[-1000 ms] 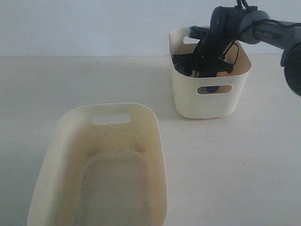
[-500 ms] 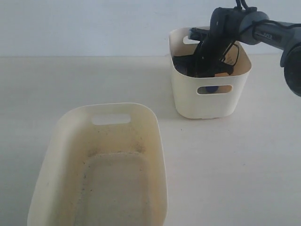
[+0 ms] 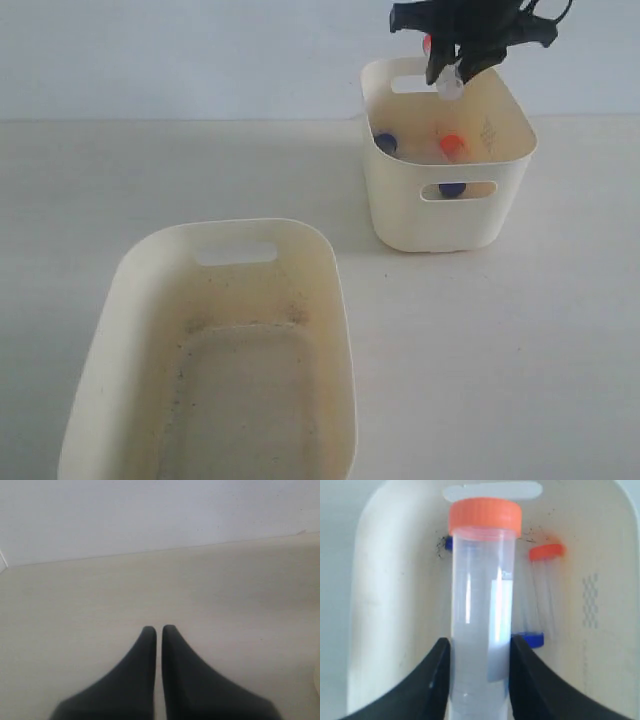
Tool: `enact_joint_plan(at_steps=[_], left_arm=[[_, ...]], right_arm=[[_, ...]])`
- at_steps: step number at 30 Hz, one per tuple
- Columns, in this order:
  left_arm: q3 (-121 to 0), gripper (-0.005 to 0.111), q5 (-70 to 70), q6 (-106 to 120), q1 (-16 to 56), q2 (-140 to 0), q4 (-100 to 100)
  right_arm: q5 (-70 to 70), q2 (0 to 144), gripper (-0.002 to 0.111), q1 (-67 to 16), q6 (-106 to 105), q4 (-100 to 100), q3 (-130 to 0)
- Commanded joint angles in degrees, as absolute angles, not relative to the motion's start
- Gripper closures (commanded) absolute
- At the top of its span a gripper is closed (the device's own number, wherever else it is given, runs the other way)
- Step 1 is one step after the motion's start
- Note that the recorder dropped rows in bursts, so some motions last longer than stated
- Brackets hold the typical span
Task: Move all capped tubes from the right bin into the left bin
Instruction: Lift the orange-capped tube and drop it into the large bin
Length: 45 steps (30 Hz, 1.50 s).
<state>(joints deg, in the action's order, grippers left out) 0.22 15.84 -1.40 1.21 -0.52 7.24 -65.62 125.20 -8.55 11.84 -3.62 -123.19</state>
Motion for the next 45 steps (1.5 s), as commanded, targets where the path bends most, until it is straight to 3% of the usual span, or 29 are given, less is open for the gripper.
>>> enact_joint_plan(at_steps=[1, 5, 9, 14, 22, 24, 27, 30, 32, 34, 35, 36, 37, 39, 42, 45], left_arm=[[0.00, 0.102, 14.98, -2.06, 1.14, -0.41, 6.86], [0.00, 0.102, 14.98, -2.06, 1.14, -0.41, 6.86], [0.00, 0.102, 14.98, -2.06, 1.14, -0.41, 6.86], [0.00, 0.102, 14.98, -2.06, 1.14, -0.41, 6.86], [0.00, 0.102, 14.98, -2.06, 1.14, -0.41, 6.86], [0.00, 0.102, 14.98, -2.06, 1.14, -0.41, 6.86], [0.00, 0.102, 14.98, -2.06, 1.14, -0.41, 6.86], [0.00, 0.102, 14.98, -2.06, 1.14, -0.41, 6.86], [0.00, 0.102, 14.98, -2.06, 1.14, -0.41, 6.86], [0.00, 0.102, 14.98, -2.06, 1.14, -0.41, 6.86], [0.00, 0.102, 14.98, -2.06, 1.14, -0.41, 6.86], [0.00, 0.102, 14.98, -2.06, 1.14, -0.41, 6.86], [0.00, 0.102, 14.98, -2.06, 1.14, -0.41, 6.86], [0.00, 0.102, 14.98, -2.06, 1.14, -0.41, 6.86], [0.00, 0.102, 14.98, -2.06, 1.14, -0.41, 6.86], [0.00, 0.102, 14.98, -2.06, 1.14, -0.41, 6.86]], right_arm=[[-67.45, 114.87, 0.108, -8.63, 10.60, -4.91, -115.57], [-60.70, 98.85, 0.108, -12.39, 8.07, -8.59, -95.19], [-41.42, 82.02, 0.108, -24.76, 8.58, -17.38, -69.94], [-27.46, 77.85, 0.108, -37.81, 13.80, -20.76, -55.91], [-16.82, 78.09, 0.106, -48.62, 16.40, -21.27, -52.69], [-16.12, 78.49, 0.099, -49.16, 16.40, -21.27, -52.69], [-15.86, 79.73, 0.076, -49.16, 16.29, -21.27, -52.69], [-15.97, 81.38, 0.041, -49.16, 16.29, -21.41, -52.69], [-16.18, 82.25, 0.031, -49.16, 16.56, -21.41, -52.69], [-16.50, 83.04, 0.042, -49.16, 16.30, -21.41, -52.69], [-15.45, 82.81, 0.060, -48.39, 15.92, -20.54, -52.83], [-15.21, 82.54, 0.067, -47.68, 15.92, -19.92, -53.26], [-16.58, 82.11, 0.086, -44.70, 15.77, -16.60, -55.52], [-24.94, 82.35, 0.108, -38.97, 15.06, -9.74, -61.10], [-33.11, 86.00, 0.108, -25.54, 12.93, -7.78, -70.96], [-39.47, 93.26, 0.108, -17.39, 9.85, -8.41, -79.82]])
